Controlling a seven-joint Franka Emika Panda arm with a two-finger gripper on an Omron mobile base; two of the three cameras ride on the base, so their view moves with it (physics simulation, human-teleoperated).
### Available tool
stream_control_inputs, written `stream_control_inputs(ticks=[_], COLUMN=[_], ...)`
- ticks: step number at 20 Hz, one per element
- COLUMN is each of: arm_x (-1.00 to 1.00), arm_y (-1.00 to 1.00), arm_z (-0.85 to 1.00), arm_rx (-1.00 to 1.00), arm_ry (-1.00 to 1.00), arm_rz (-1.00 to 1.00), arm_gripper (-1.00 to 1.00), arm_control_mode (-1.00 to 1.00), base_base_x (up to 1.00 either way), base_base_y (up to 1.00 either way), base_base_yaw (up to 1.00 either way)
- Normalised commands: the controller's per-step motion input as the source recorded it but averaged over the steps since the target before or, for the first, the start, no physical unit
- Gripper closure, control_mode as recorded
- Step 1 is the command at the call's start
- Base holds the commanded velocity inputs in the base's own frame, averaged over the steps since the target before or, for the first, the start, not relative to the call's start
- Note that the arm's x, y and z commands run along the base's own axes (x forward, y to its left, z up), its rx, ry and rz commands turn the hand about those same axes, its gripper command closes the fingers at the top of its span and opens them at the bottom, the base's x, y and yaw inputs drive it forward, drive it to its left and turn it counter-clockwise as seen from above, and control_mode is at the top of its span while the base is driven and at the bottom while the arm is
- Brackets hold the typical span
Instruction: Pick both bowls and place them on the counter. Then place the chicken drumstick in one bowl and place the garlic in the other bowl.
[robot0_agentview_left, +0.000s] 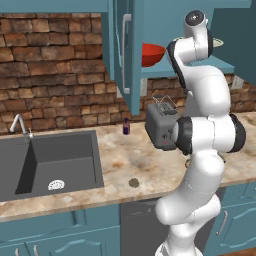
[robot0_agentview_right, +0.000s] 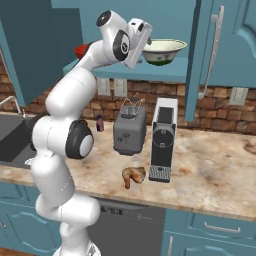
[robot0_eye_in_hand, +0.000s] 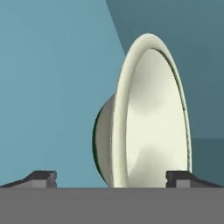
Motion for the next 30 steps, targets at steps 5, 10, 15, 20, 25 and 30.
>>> stream_control_inputs(ticks=[5,10,15,20,25,30], arm_x=[0.24,0.17,0.0,-0.37,-0.96,-1.0], arm_y=[-0.09,-0.08,-0.04,-0.02,0.26,0.34], arm_z=[0.0,-0.05,-0.21,-0.17,-0.08,0.0], arm_rx=[0.0,0.0,0.0,0.0,-0.03,0.0], arm_ry=[0.04,0.03,0.0,-0.06,-0.16,-0.11], arm_rz=[0.0,0.01,0.02,0.01,0.01,0.0], arm_gripper=[-1.0,1.0,1.0,1.0,1.0,1.0], arm_control_mode=[-1.0,-1.0,-1.0,-1.0,-1.0,-1.0], base_base_x=[0.0,0.0,0.0,0.0,0.0,0.0], base_base_y=[0.0,0.0,0.0,0.0,0.0,0.0], base_base_yaw=[0.0,0.0,0.0,0.0,0.0,0.0])
